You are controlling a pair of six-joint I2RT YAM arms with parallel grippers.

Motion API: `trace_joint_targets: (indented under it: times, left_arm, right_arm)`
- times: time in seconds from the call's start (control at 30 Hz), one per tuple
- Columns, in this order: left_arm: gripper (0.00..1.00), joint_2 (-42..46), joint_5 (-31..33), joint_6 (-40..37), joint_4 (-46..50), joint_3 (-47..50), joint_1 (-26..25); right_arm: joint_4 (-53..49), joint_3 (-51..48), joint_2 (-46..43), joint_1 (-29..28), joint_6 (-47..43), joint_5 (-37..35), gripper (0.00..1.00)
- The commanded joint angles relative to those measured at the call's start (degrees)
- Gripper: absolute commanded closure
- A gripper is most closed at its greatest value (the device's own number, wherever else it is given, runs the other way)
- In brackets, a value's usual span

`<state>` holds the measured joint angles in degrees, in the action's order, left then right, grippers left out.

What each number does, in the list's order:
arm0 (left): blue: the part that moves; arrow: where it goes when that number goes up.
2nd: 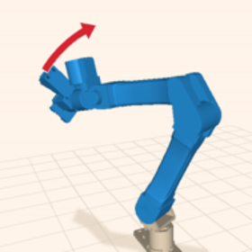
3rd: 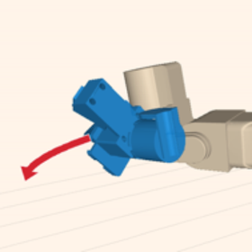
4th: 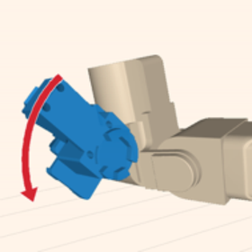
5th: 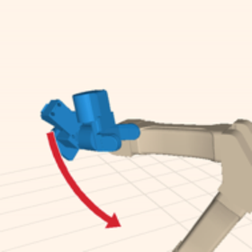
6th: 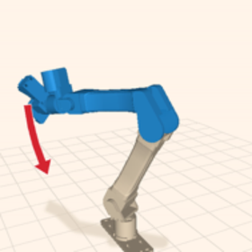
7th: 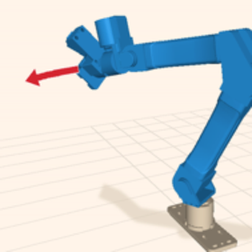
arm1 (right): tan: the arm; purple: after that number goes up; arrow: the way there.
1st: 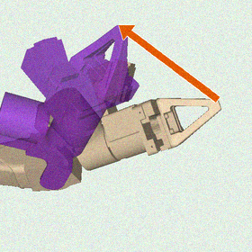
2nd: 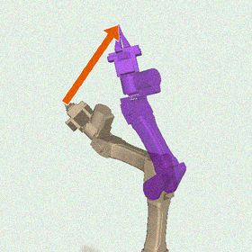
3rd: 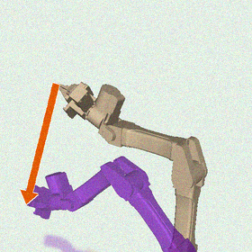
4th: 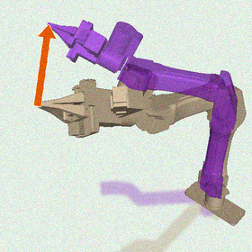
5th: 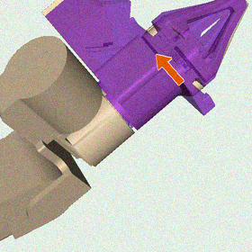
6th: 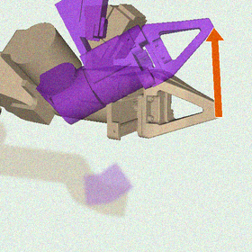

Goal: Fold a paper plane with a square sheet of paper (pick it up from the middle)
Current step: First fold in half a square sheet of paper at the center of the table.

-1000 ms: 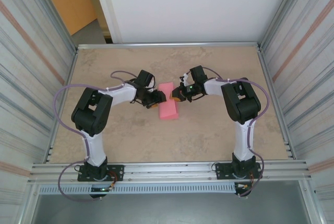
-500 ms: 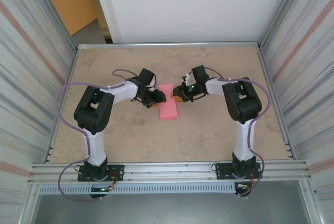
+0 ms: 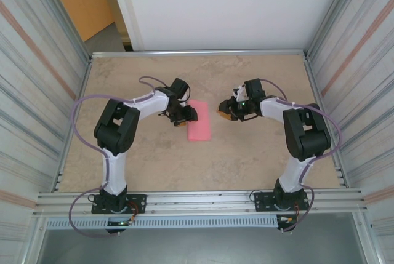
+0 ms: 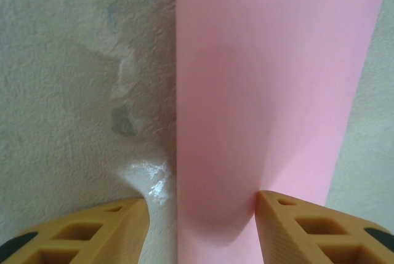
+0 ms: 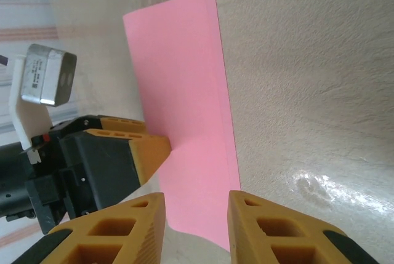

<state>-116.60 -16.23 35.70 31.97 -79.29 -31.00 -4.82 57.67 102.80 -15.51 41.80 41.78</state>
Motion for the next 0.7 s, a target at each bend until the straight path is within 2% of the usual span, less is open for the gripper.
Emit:
trace_joint_targets:
  times: [0.0,0.17,0.43,0.67]
  left_arm:
    - [0.48,-9.62,6.01,-1.32,4.89,1.67,-2.65]
    - [0.48,-12.51,6.94,1.33,7.05,-0.26,-3.29]
    - [0.48,-14.85,4.79,6.20,7.20,-2.05,-3.38]
    - [0.46,-16.97,3.18,5.06,8.25,-3.92,-3.62]
  right_arm:
    - [-1.11,-1.01,-1.82,-0.40,0.42,-2.74,0.68]
    - [-0.94,-0.87,-1.55,-0.49,0.02,-3.10,0.68]
    - [-2.02,0.82,0.51,-0.40,-1.47,-2.19,0.68]
    - [-2.16,1.54,2.18,-0.36,-2.20,-1.02,0.68]
